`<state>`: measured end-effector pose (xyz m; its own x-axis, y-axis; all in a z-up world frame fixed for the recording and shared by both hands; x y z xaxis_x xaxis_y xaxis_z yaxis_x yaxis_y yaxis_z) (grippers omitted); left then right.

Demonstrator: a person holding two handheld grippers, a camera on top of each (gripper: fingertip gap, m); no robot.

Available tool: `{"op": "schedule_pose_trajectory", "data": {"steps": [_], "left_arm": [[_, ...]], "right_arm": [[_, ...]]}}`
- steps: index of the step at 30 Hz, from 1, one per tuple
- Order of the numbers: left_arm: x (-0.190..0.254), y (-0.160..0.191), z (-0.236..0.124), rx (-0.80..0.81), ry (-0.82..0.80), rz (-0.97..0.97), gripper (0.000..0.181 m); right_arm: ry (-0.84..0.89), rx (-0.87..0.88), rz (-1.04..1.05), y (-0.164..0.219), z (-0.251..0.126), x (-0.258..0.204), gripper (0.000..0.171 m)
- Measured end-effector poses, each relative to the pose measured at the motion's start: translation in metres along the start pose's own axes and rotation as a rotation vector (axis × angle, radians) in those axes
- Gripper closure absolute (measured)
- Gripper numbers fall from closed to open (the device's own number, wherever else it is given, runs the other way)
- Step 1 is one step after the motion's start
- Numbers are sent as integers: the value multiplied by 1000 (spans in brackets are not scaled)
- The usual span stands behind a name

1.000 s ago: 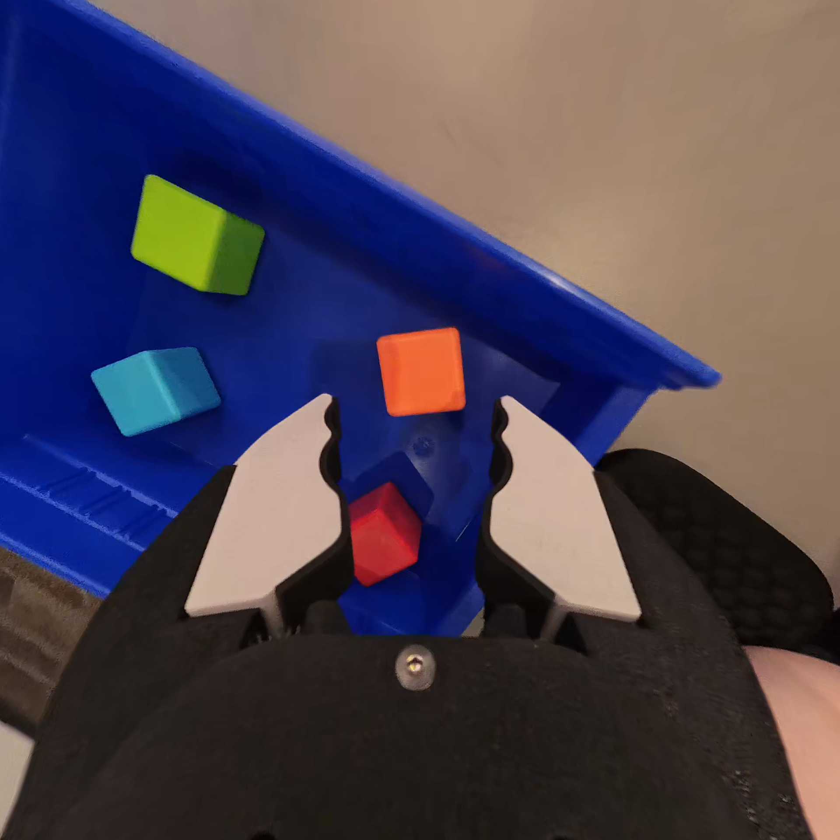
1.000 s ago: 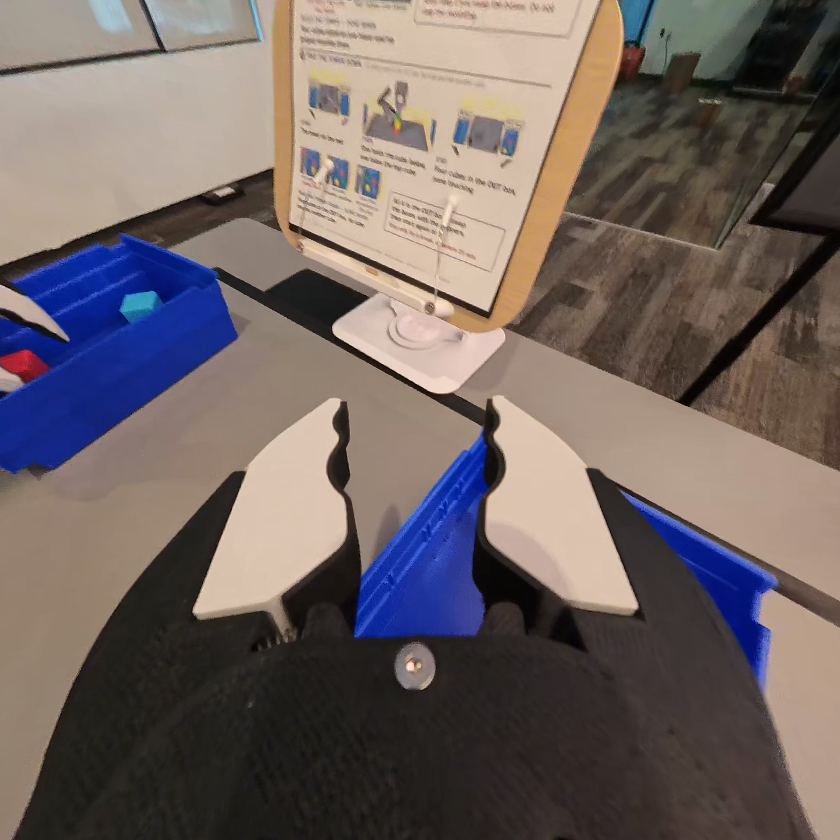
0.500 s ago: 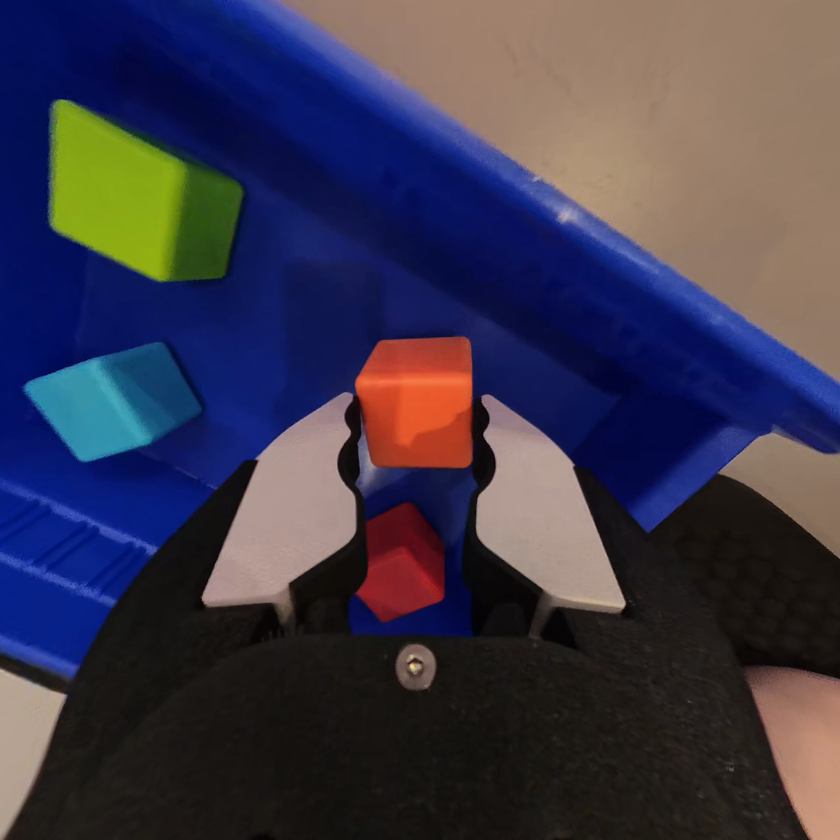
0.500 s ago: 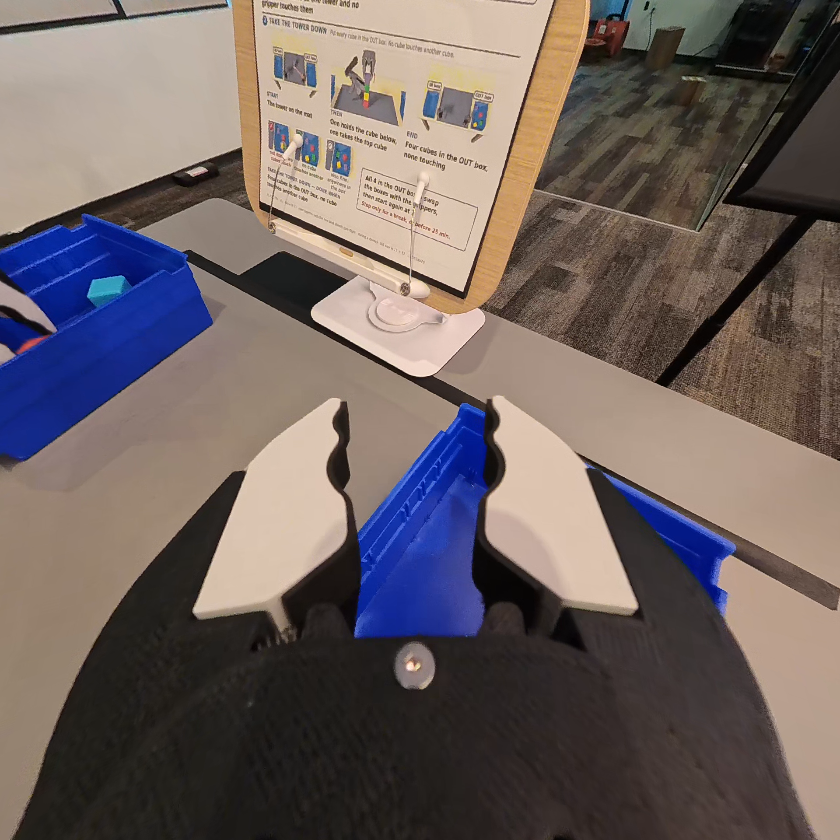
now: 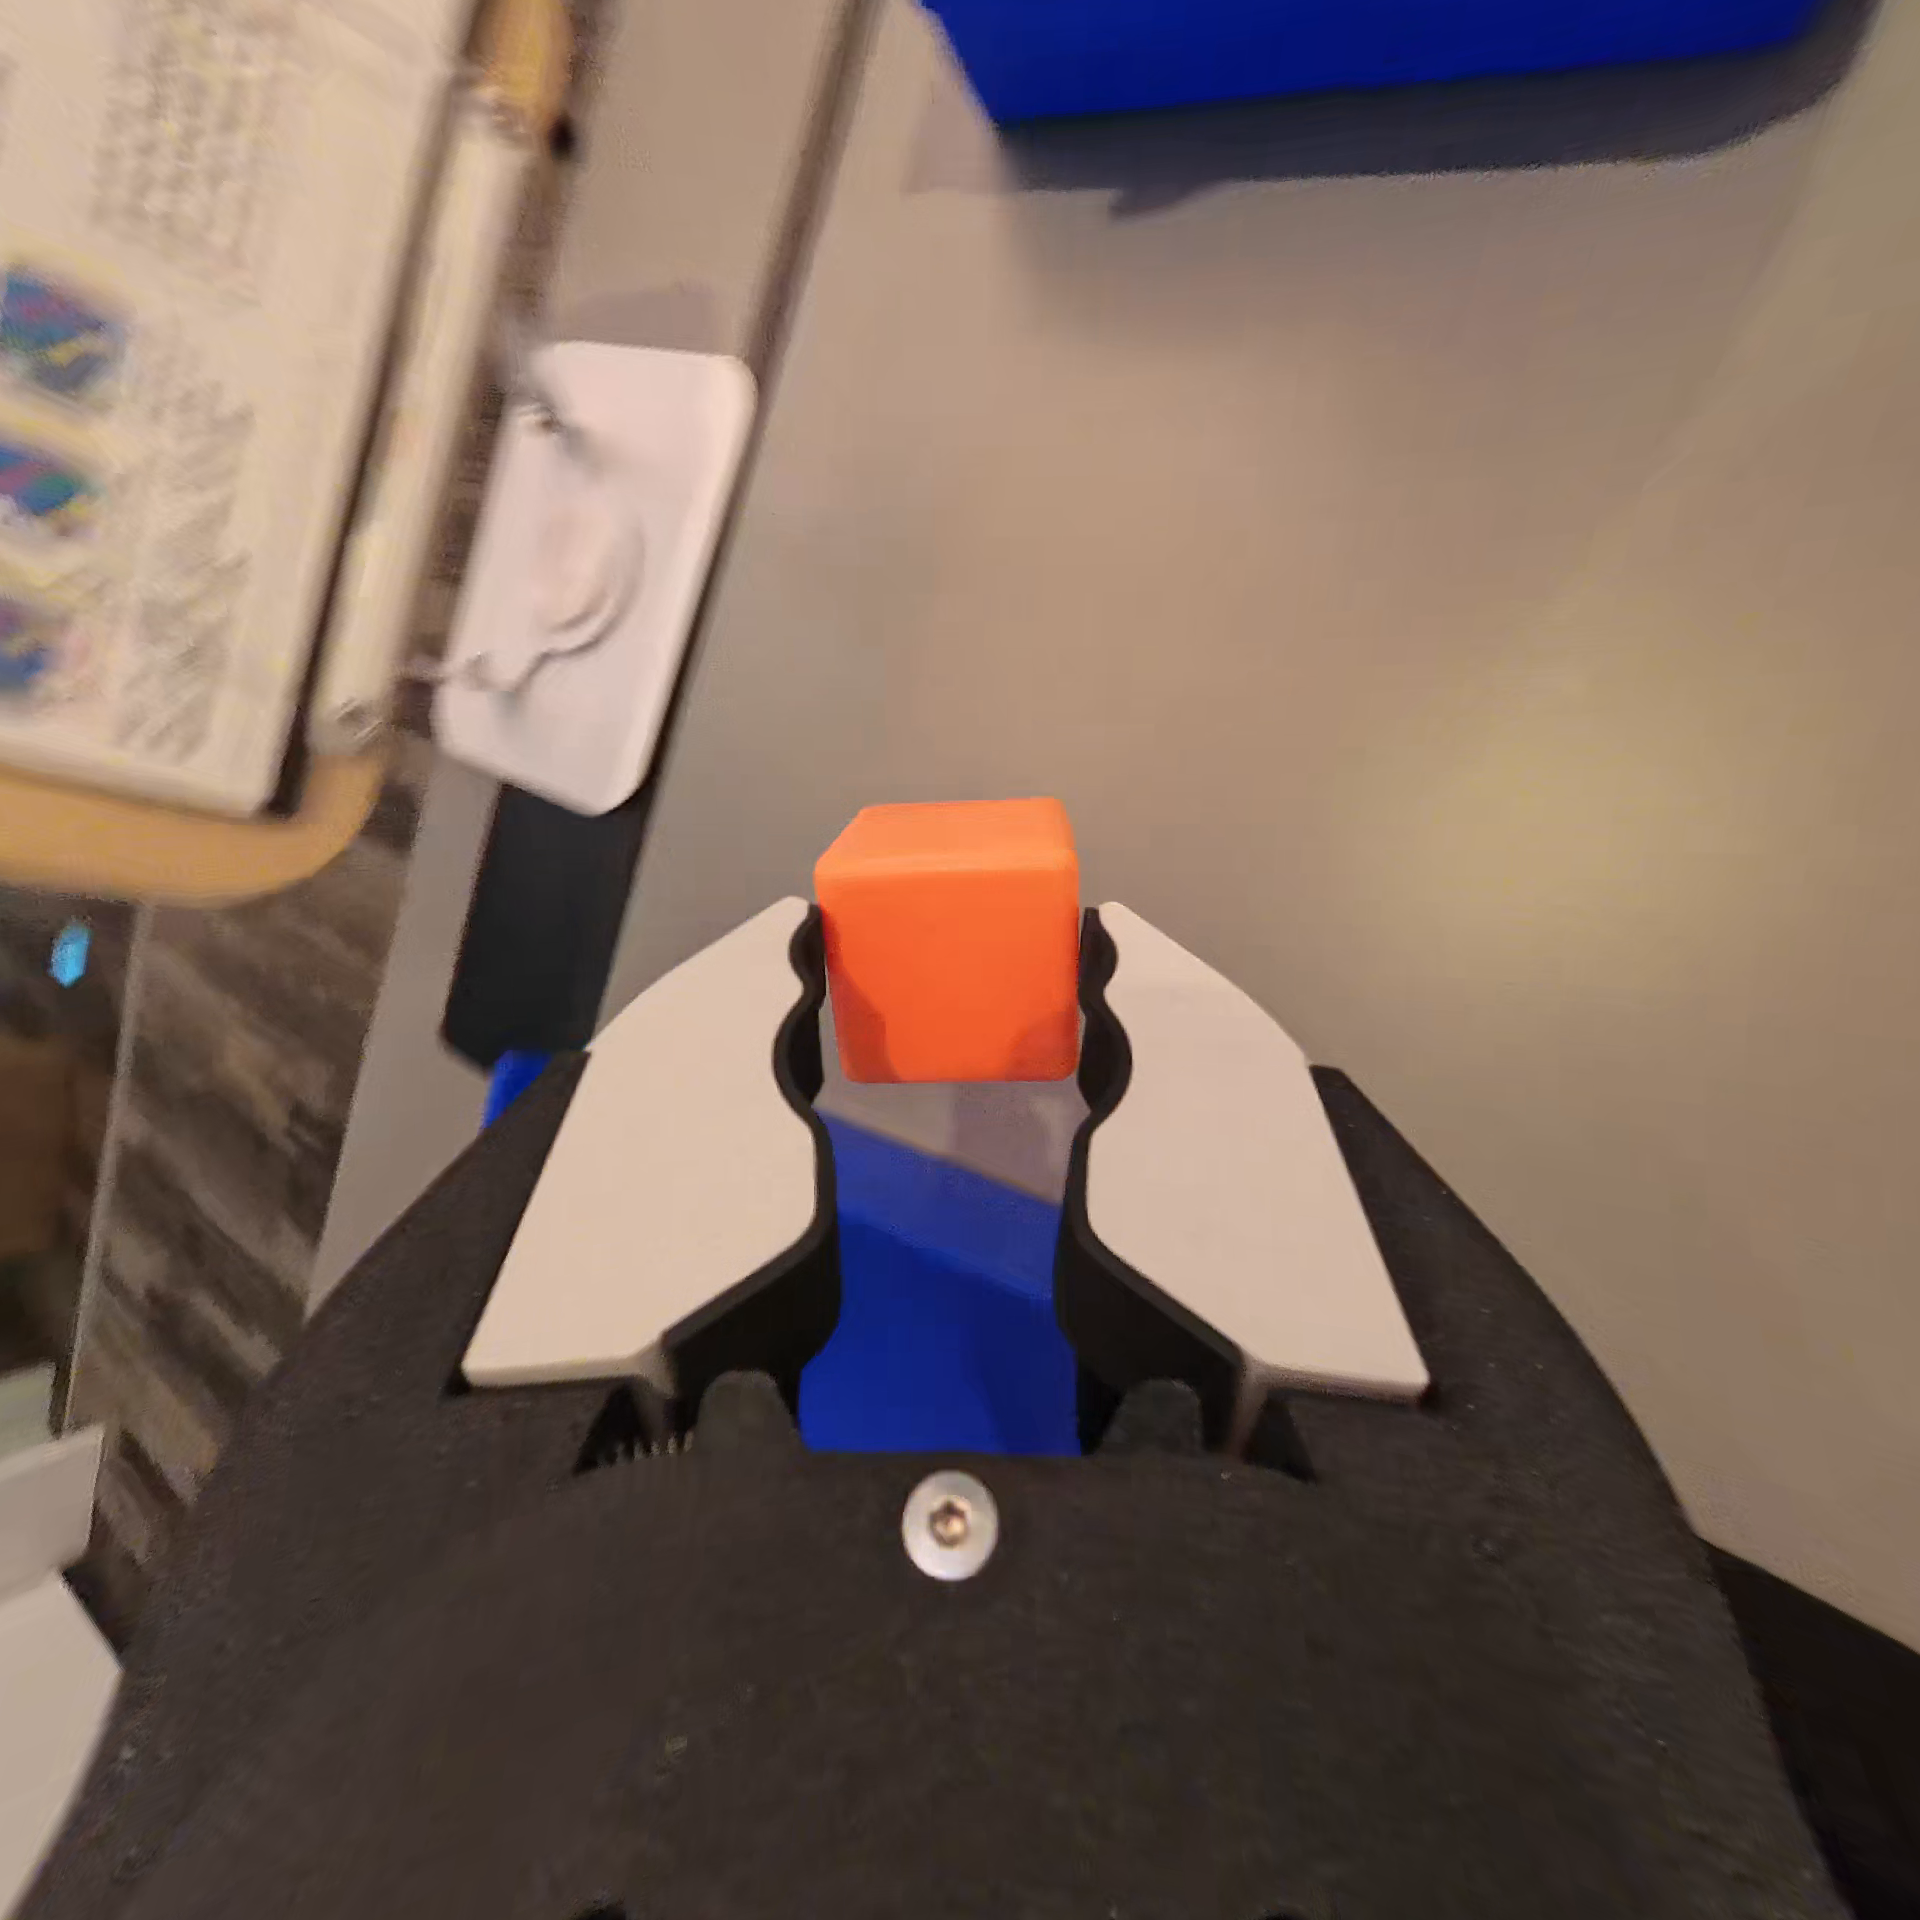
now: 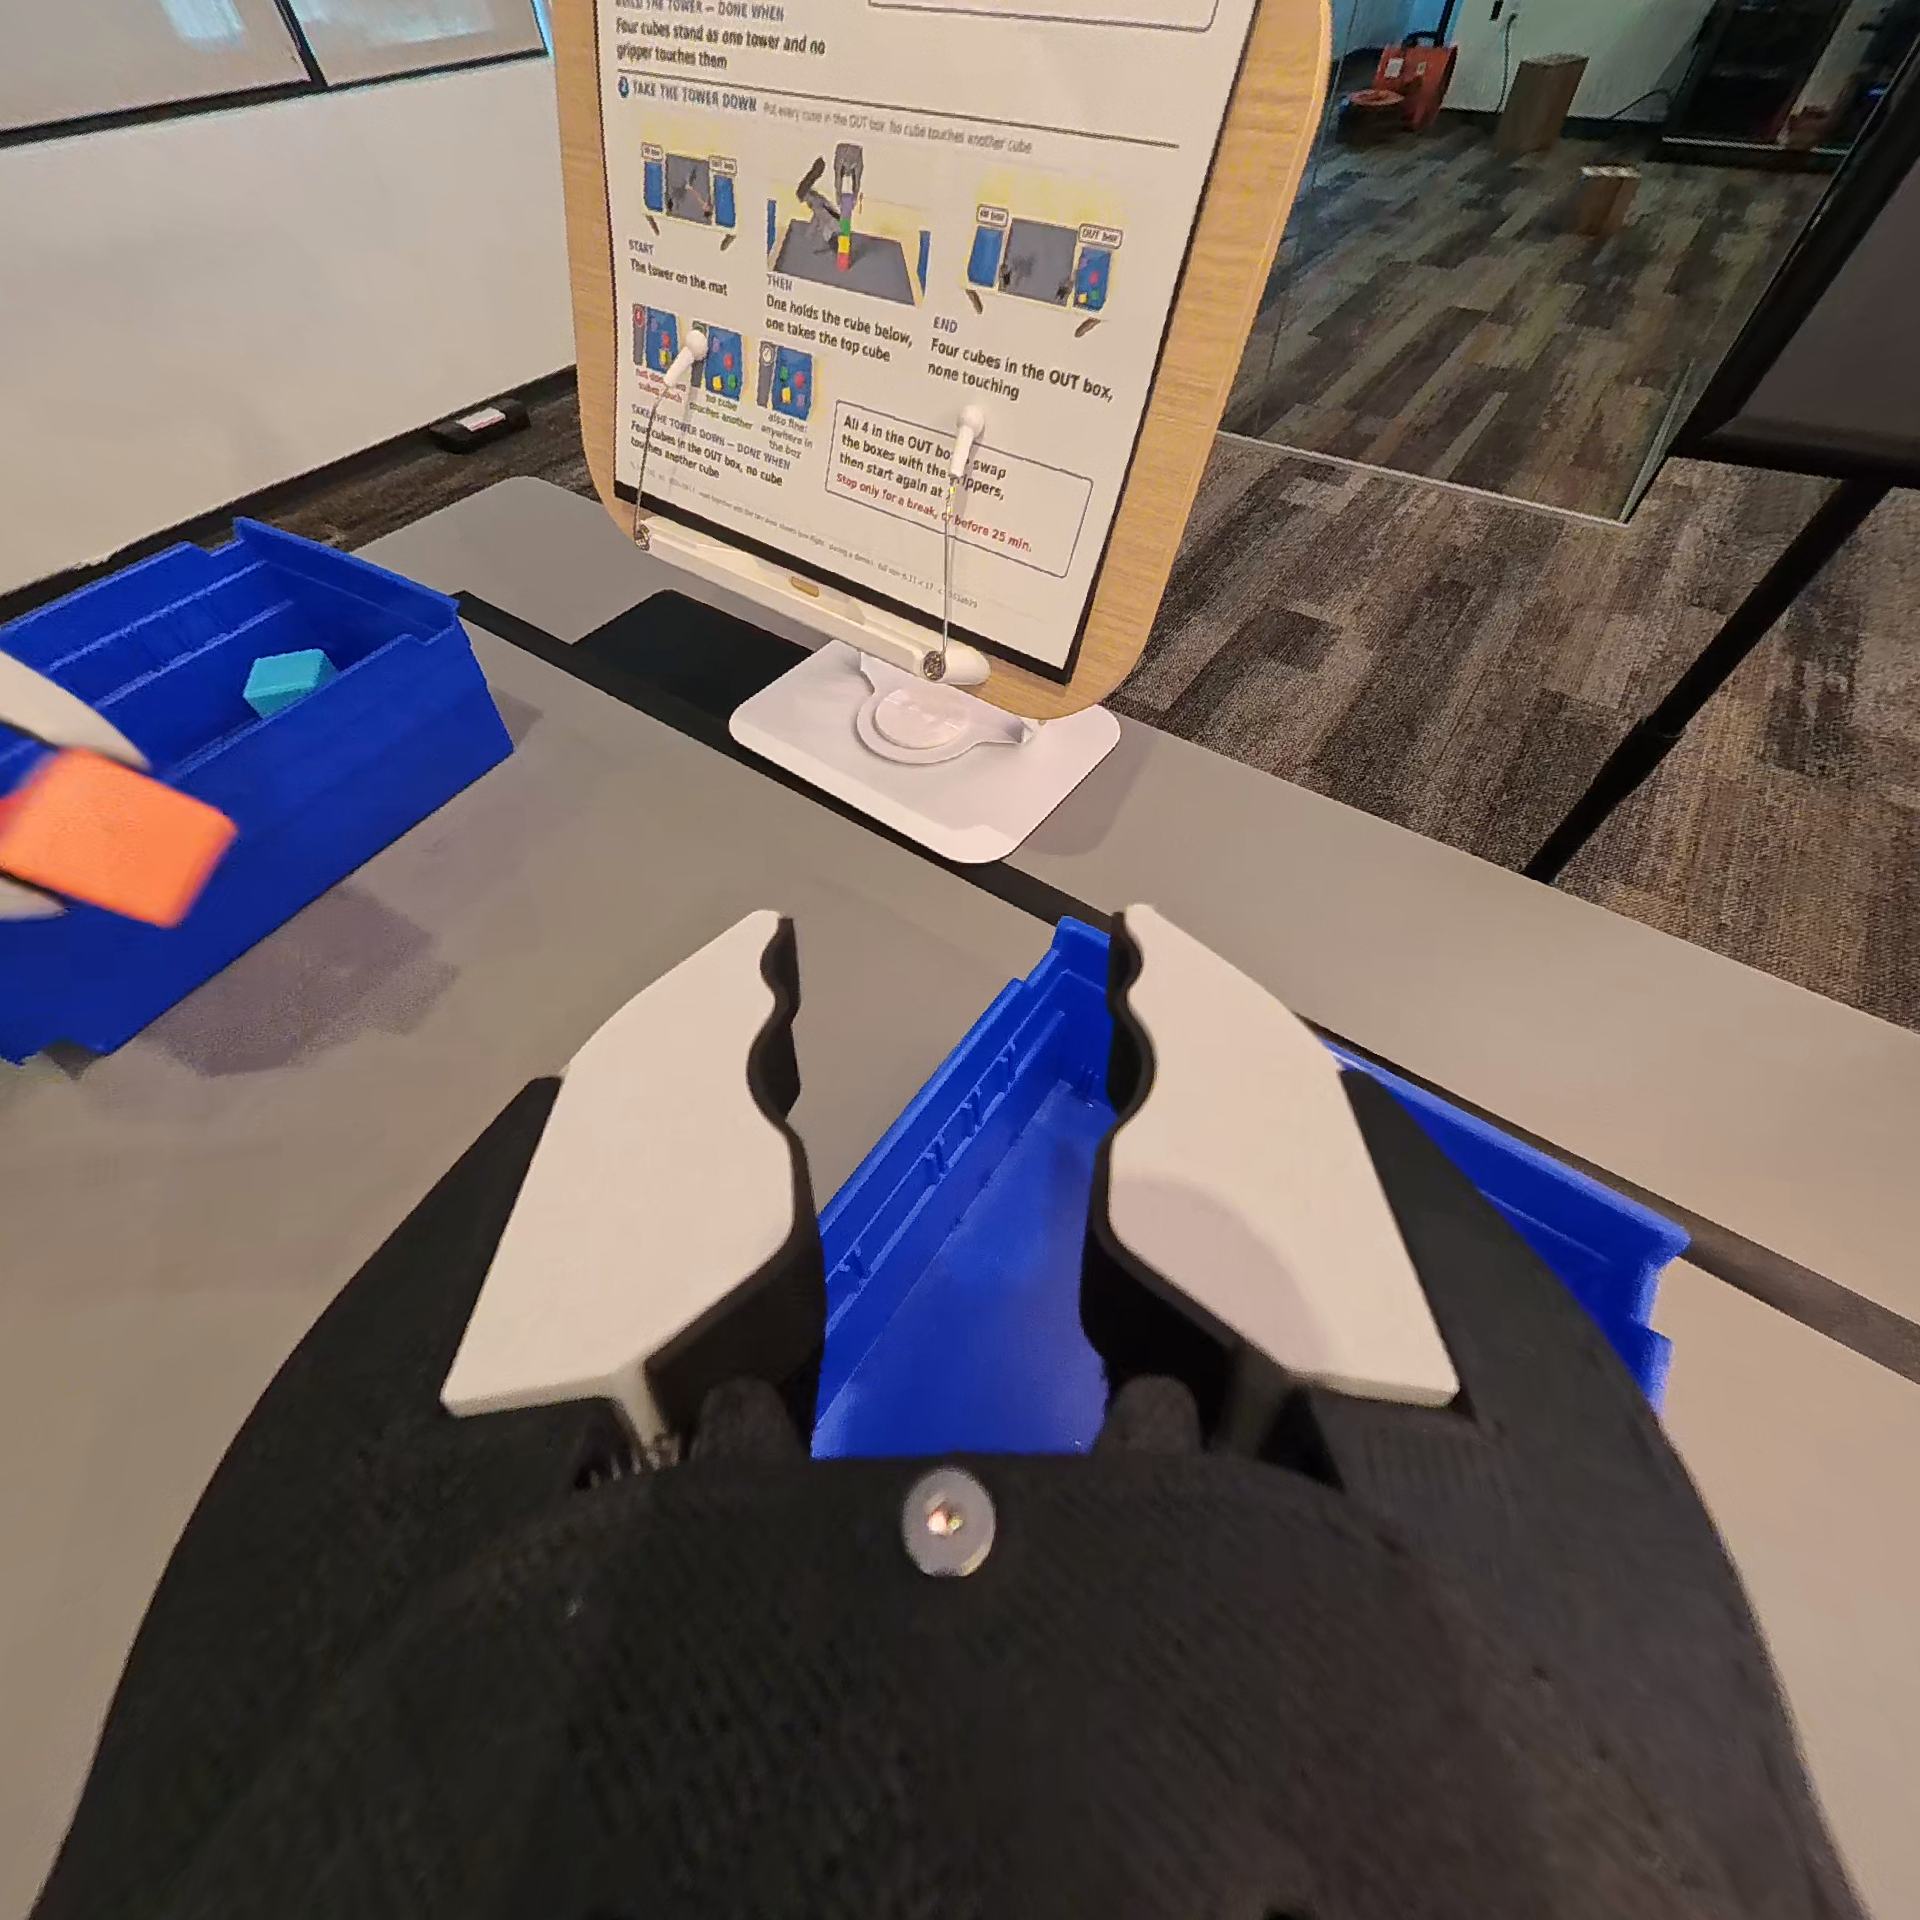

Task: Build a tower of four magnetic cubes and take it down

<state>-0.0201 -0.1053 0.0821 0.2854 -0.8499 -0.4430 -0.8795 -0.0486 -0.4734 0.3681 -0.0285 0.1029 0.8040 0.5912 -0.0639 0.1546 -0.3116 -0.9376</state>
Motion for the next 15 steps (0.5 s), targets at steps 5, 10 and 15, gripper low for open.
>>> {"op": "schedule_pose_trajectory", "data": {"steps": [5, 10, 15], "left_arm": [[25, -36, 92, -140, 290, 158, 135], [37, -39, 145, -294, 372, 245, 135], [40, -41, 166, -318, 422, 247, 135]], "right_arm": [[-13, -22, -11, 0, 1, 0, 112], [-47, -16, 4, 0, 0, 0, 113], [-46, -52, 5, 4, 0, 4, 112]]}}
Point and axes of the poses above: each gripper's, where its closed fingertips meet, z out along the fingers, y out of its underside, x = y × z across the jaws, the point moved 9 cm from there along -z, back along the fingers, and after that the axes turned 2 degrees about z, right-handed, at the moved point
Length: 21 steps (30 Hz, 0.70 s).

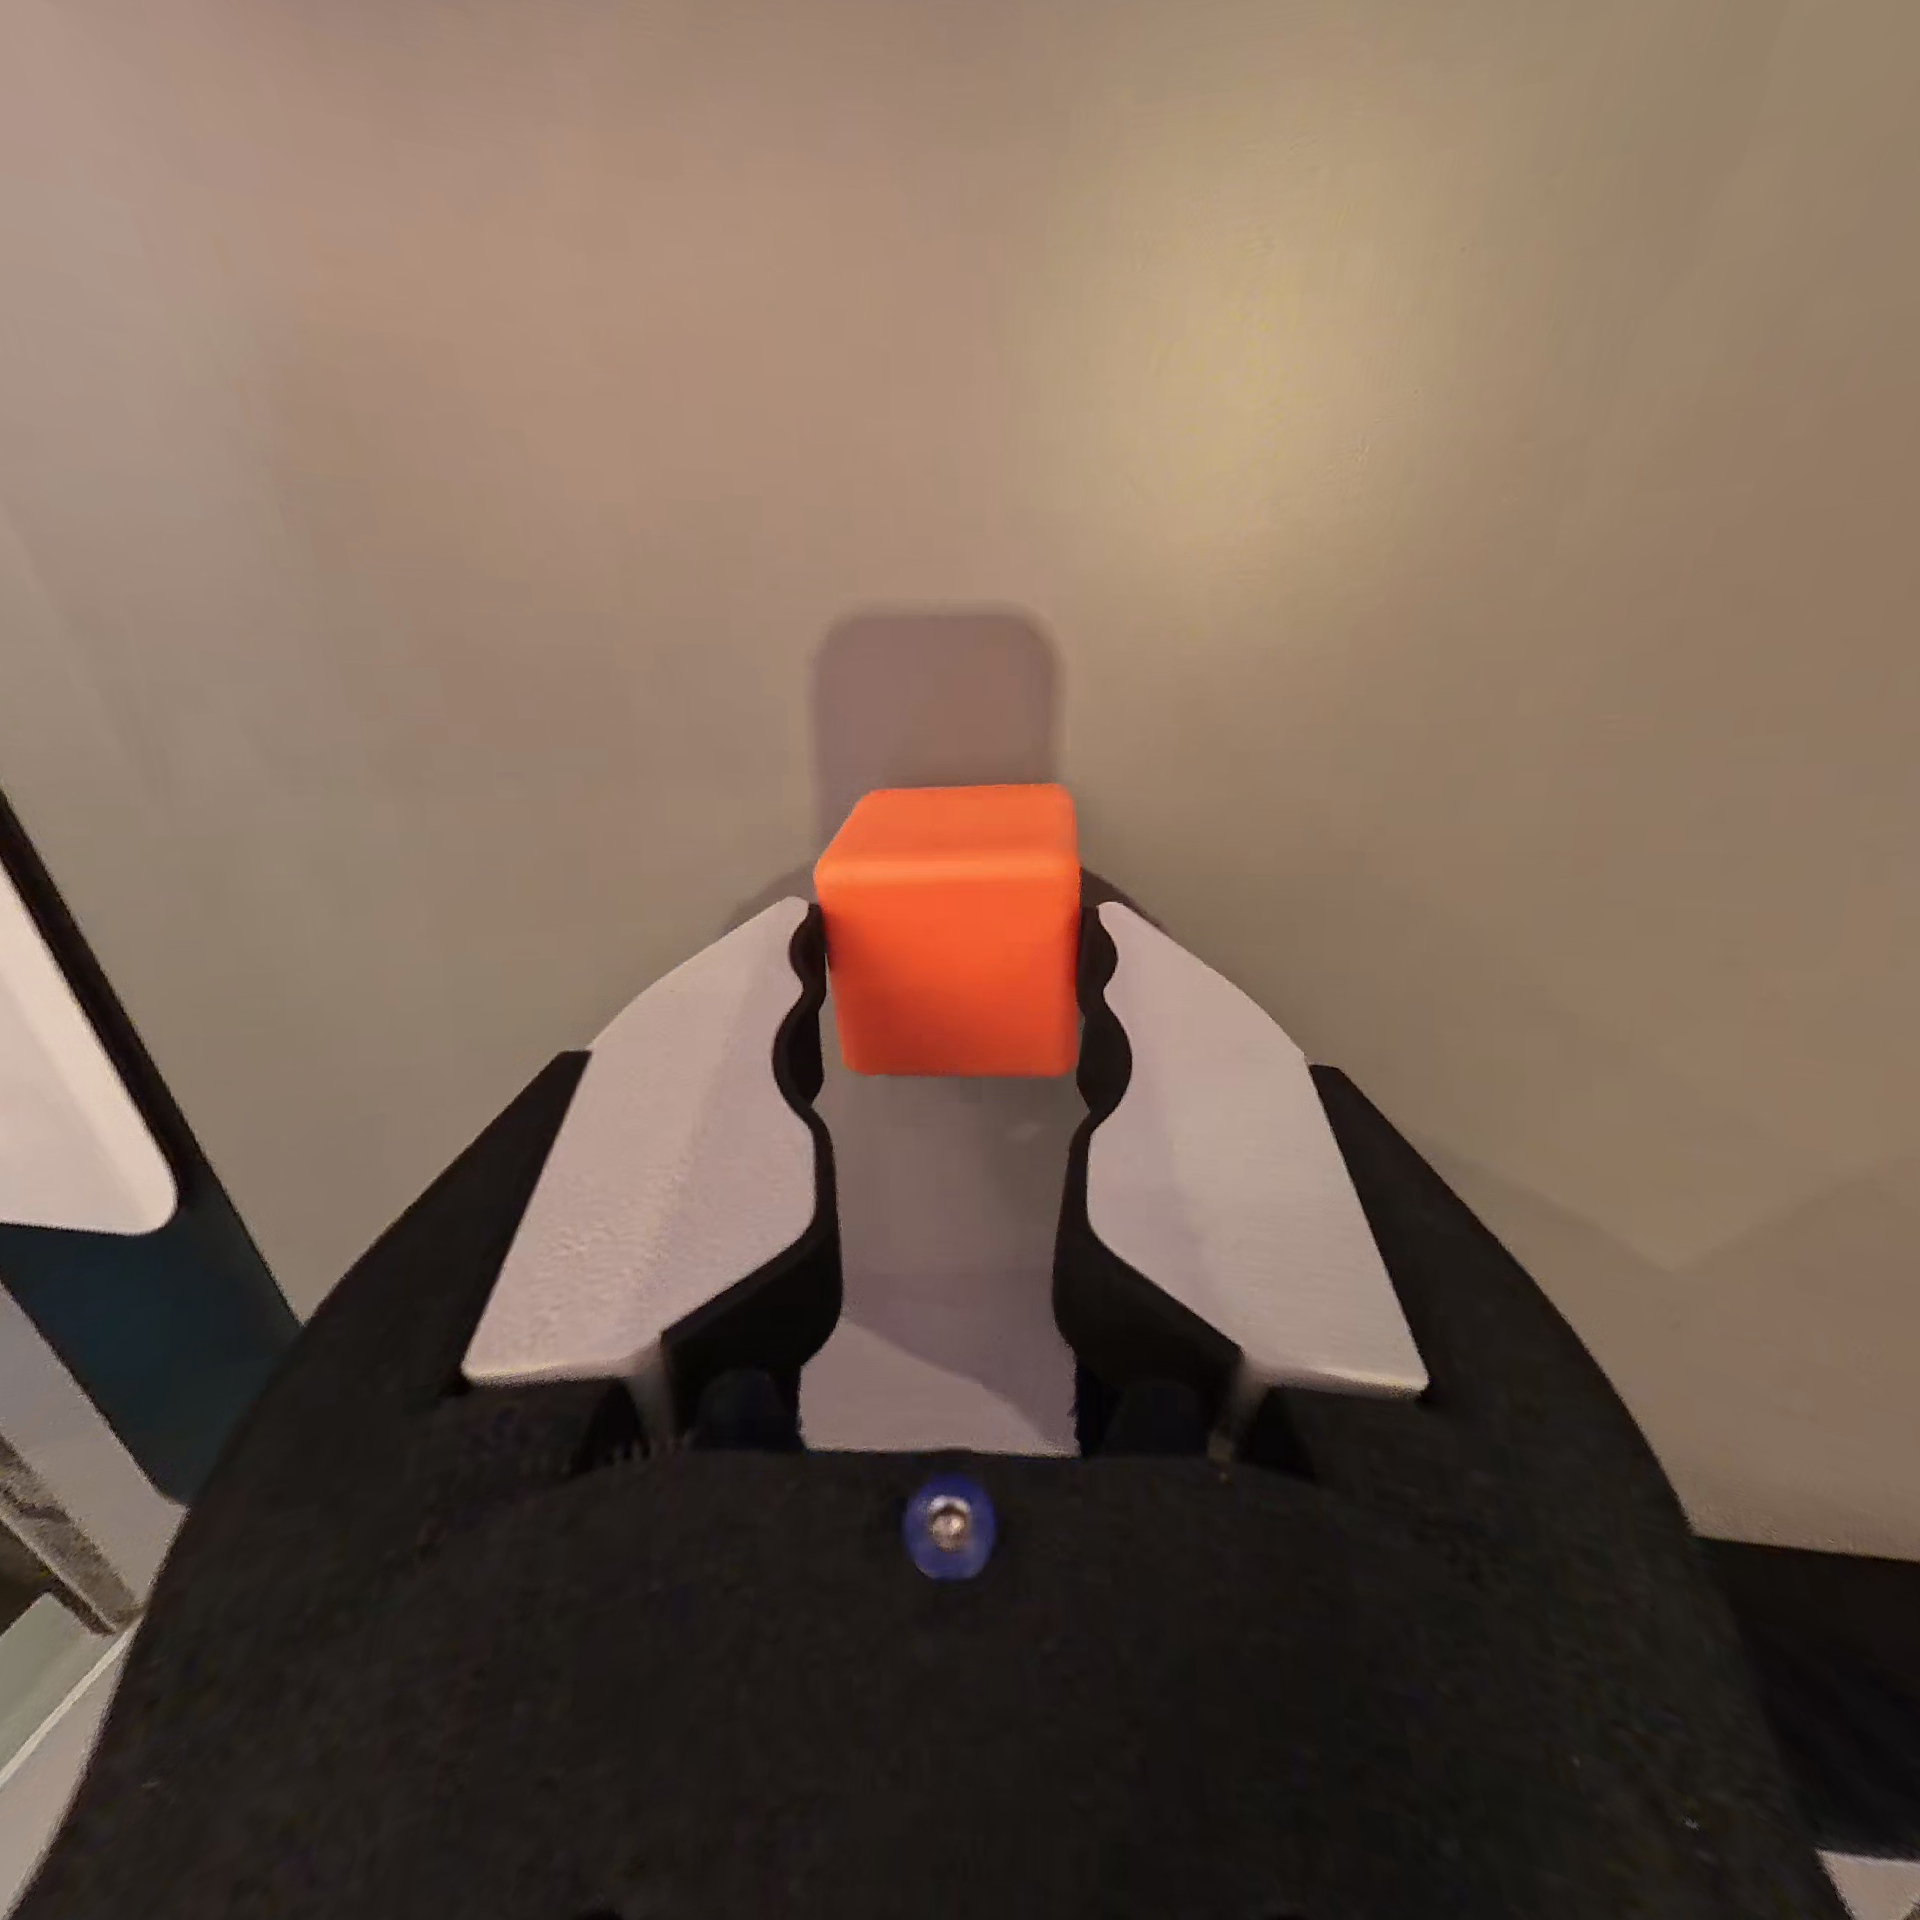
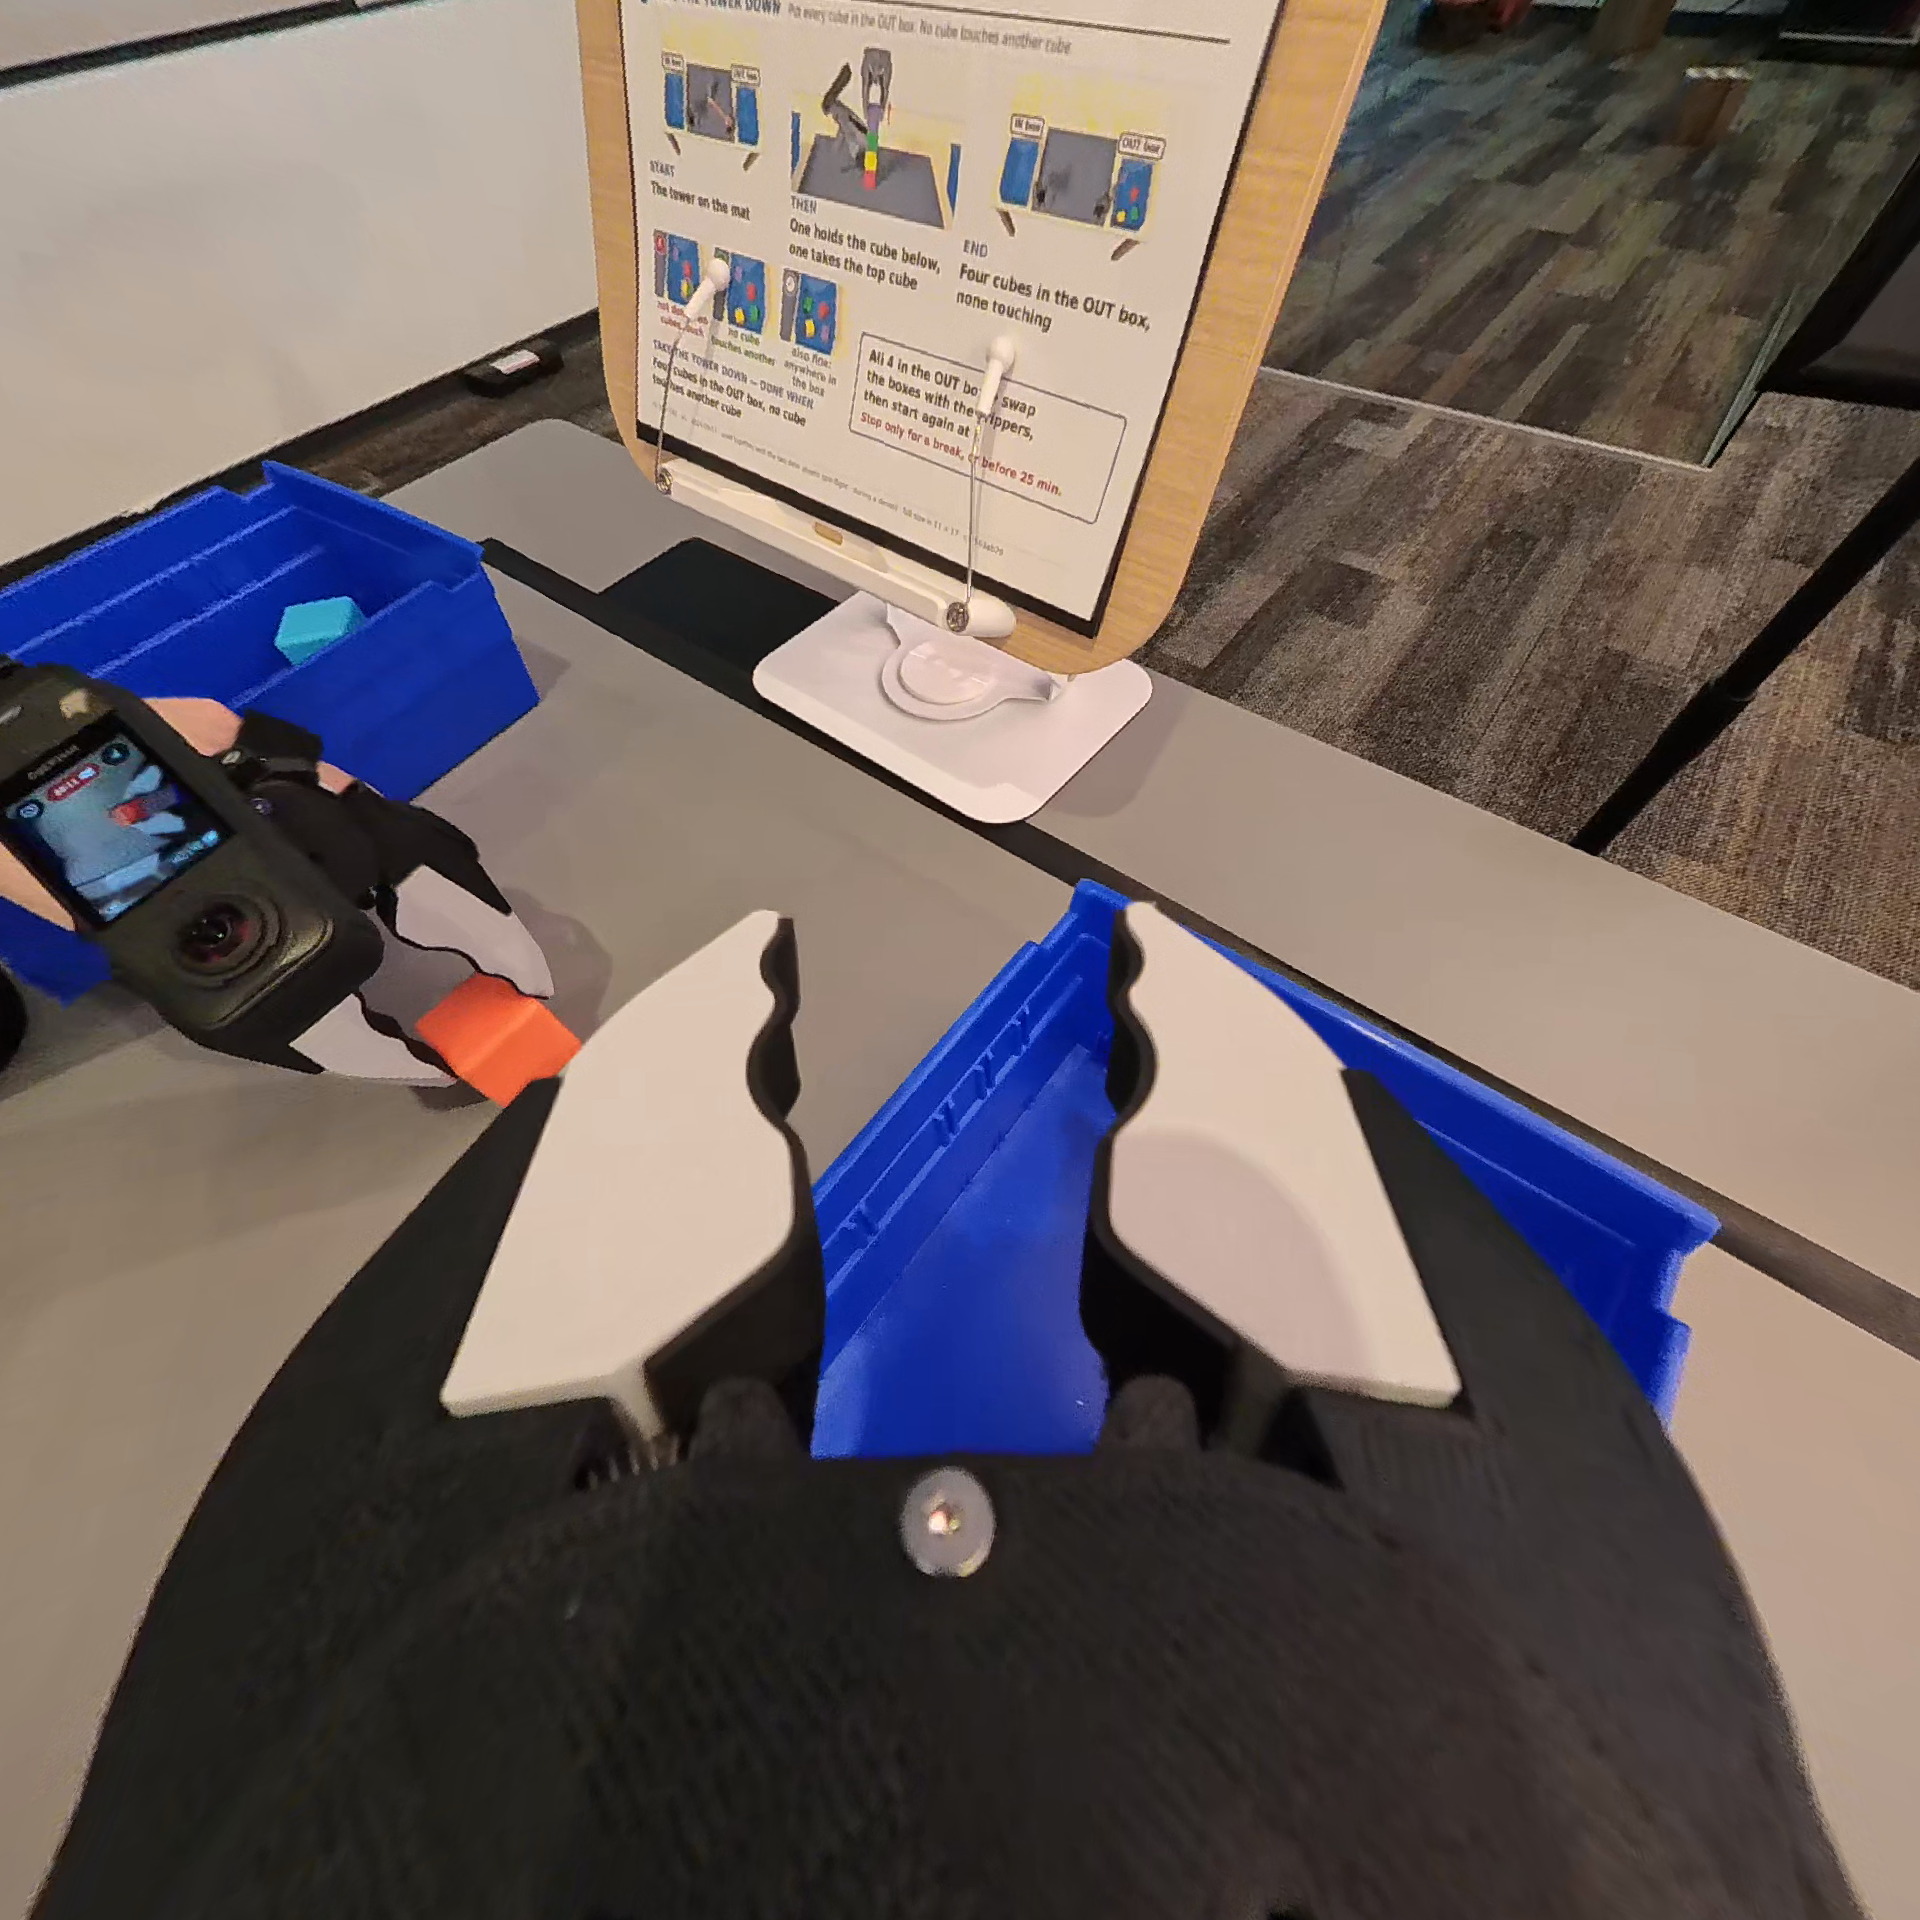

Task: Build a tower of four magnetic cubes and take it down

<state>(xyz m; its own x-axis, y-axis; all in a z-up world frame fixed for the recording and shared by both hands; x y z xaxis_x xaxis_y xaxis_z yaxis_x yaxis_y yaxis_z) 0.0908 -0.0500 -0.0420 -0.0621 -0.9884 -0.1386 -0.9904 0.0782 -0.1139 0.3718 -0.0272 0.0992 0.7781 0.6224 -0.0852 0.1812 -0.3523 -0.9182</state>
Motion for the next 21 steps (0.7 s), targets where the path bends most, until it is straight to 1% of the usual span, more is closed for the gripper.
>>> {"op": "schedule_pose_trajectory", "data": {"steps": [4, 7, 9, 12, 15, 17, 18, 20, 21], "left_arm": [[-1, -1, 7, -4, 23, 33, 135], [-1, -2, 3, 24, 15, 38, 133], [-2, 1, -12, 42, -14, 15, 133], [-3, 18, -57, 136, -114, -57, 125], [-9, 58, -112, 218, -265, -201, 122], [-19, 96, -140, 218, -392, -327, 124], [-26, 117, -150, 208, -439, -412, 123], [-38, 155, -158, 184, -471, -575, 121], [-43, 173, -157, 165, -475, -598, 122]], "right_arm": [[-13, 12, 16, 1, -2, 4, 112], [-17, 18, 28, 2, -4, 8, 112], [-21, 25, 38, 3, -6, 11, 112], [-28, 46, 58, 4, -12, 16, 112], [-21, 65, 77, 4, -19, 21, 112], [-23, 82, 84, 3, -24, 23, 112], [-27, 94, 90, 3, -26, 23, 112], [-42, 114, 99, 3, -29, 23, 112], [-51, 118, 100, 3, -30, 23, 112]]}}
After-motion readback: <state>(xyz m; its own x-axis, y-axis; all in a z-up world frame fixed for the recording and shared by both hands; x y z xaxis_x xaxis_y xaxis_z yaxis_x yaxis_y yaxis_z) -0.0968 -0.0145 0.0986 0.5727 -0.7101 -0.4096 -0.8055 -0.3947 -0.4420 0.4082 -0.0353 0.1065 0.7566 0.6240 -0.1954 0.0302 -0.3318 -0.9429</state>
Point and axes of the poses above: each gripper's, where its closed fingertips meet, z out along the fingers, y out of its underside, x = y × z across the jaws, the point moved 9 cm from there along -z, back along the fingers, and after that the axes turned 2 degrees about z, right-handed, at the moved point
